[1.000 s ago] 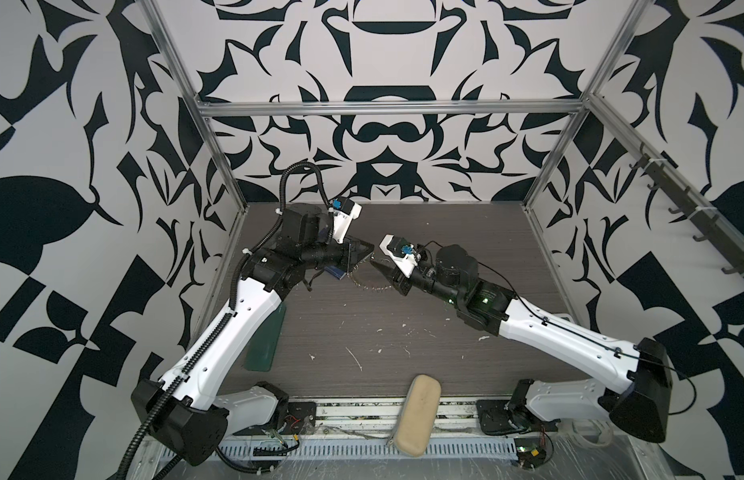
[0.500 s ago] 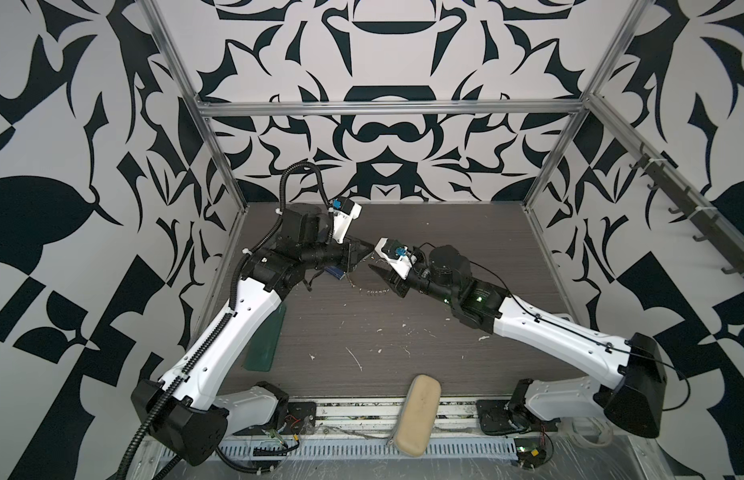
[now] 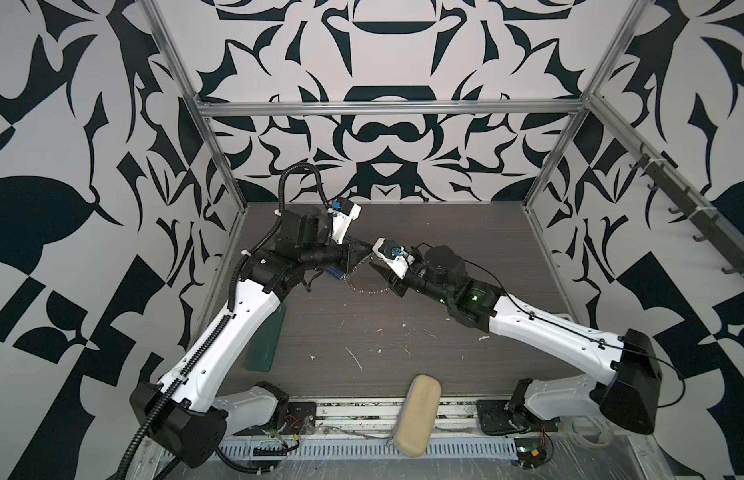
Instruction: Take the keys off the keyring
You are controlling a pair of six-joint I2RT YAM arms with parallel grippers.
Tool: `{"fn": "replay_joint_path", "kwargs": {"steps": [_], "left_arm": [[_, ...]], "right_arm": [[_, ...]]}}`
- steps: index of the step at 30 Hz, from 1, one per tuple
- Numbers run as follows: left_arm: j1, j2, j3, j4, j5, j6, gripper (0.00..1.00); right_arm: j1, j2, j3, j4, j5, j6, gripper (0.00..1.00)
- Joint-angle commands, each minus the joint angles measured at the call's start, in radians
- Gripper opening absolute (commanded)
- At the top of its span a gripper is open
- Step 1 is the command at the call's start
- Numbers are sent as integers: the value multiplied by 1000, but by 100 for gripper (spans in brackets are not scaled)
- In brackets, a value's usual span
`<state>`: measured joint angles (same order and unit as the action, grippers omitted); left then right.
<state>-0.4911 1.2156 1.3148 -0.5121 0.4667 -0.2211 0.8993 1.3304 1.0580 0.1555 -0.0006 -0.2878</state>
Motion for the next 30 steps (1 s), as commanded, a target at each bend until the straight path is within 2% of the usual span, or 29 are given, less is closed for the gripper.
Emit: {"fn": "replay_joint_path", "kwargs": {"steps": [1,11,17,21,30], "left_arm": [[-1,-31,-11,30,7,-12,0],[-1,-36,-16,30,4,-14,0],[-1,-40,-20,32,8,-14,0],[-2,-39,-19,33,11,-17,0],[-1,-41,-16,35,12,-20,0]], "right_arm": [[4,-25,34,44,34,-3,38],[4,-47,28,37,65,-1,31],[3,-66,25,27,80,-1,29],[3,-66,37,17,56,-1,28],[4,-37,75,-12,8,-10,17]]}}
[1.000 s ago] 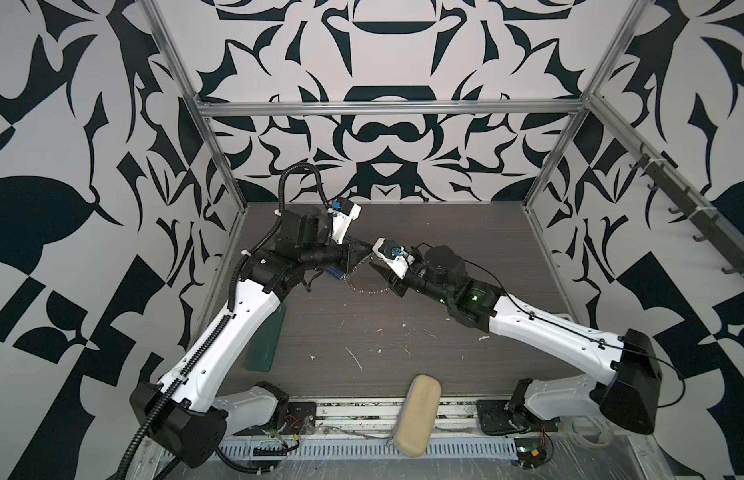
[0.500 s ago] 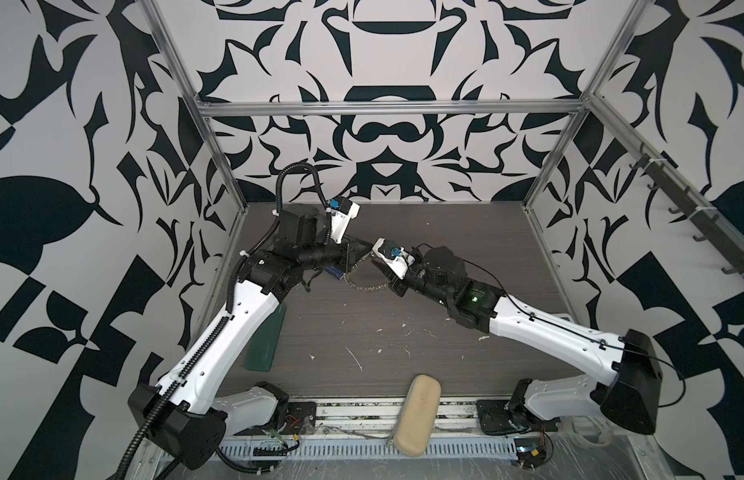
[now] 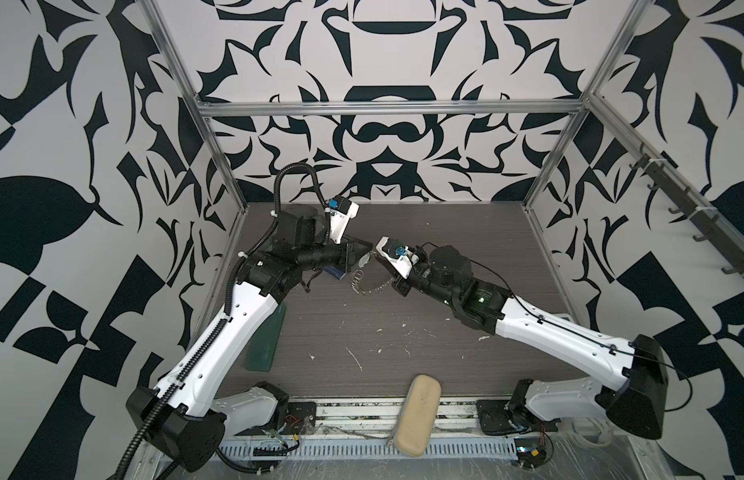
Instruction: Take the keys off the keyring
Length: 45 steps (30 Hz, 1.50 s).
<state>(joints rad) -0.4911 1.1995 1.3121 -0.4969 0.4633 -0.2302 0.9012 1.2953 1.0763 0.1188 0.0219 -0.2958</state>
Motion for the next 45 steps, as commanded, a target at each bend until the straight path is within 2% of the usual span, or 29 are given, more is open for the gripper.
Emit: {"fn": "replay_joint_path", "kwargs": {"steps": [1,21,25,30,35,45], "left_arm": [[-1,-24,-13,20,16,-11,0],[-3,-32,-6,21,13,-8,0],[-3,-36,-6,21,11,-8,0],[-3,-46,-7,20,2,-8,0],[-3,-49,-6,17,-3,-5,0],[6,-55,-5,-19,-54,12,0]], "right_arm": [[1,2,63,21,-20,-2,16],[-18,49,130,-63,-140,-3,14],[-27,60,147,-83,-165,1,10],[-30,73,160,-100,-188,5,11],[-35,84,172,-124,-203,10,0],[-48,21,119,-65,-214,9,0]]}}
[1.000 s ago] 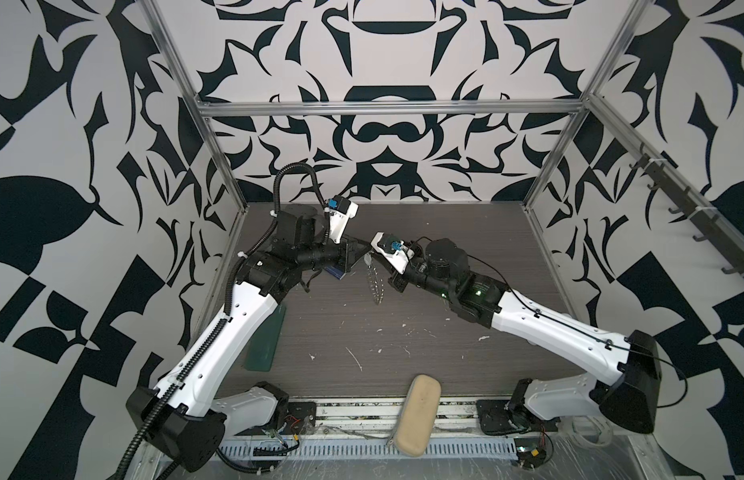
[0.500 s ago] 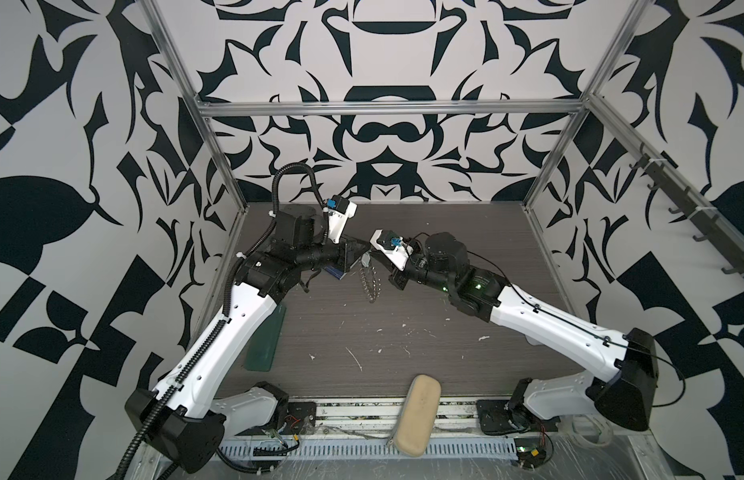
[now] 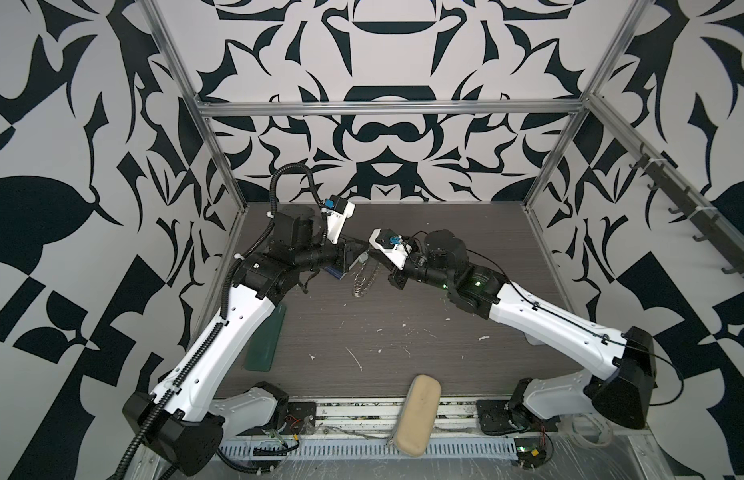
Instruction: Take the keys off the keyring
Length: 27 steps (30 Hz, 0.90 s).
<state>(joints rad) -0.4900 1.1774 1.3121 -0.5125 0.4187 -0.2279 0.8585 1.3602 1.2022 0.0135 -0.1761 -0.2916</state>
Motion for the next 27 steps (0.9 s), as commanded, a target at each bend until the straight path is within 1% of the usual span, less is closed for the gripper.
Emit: {"fn": "replay_joint_path", "kwargs": {"steps": [1,12,15,27], "left_arm": [[9,-28,-3,-7,-9,6,0],[22,10,11,-22,-20,-19,0],[27,20,13,-33,-25,-25,0],[27,61,-6,-33,23,-24,0]], "right_arm": [[-7,-55,-14,48,-16,3,0],[-21,-125,-63,78,-44,-13,0],[-23,-146,-93,116,-42,-9,0],[-33,-193,-143,265,-76,5,0]]}}
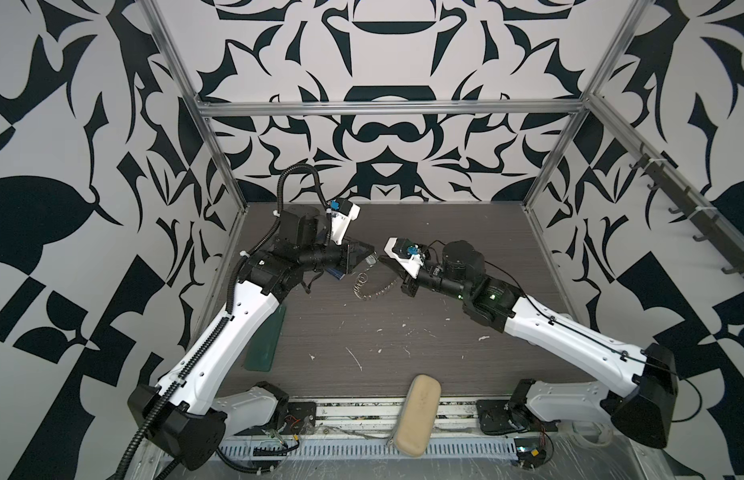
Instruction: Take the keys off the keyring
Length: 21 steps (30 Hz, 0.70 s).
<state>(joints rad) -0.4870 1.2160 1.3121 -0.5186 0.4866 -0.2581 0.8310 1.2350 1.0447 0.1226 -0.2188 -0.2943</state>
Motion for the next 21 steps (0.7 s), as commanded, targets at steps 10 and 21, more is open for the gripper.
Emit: {"fn": "replay_joint_path", "kwargs": {"steps": [10,21], "left_arm": [[21,51,-1,-39,14,88,0],[-4,5,-4,114,66,6,0]], "right_arm": [[-34,-79,9,238,-82,31,0],[-68,-41,-8,236,-106,50,0]]}}
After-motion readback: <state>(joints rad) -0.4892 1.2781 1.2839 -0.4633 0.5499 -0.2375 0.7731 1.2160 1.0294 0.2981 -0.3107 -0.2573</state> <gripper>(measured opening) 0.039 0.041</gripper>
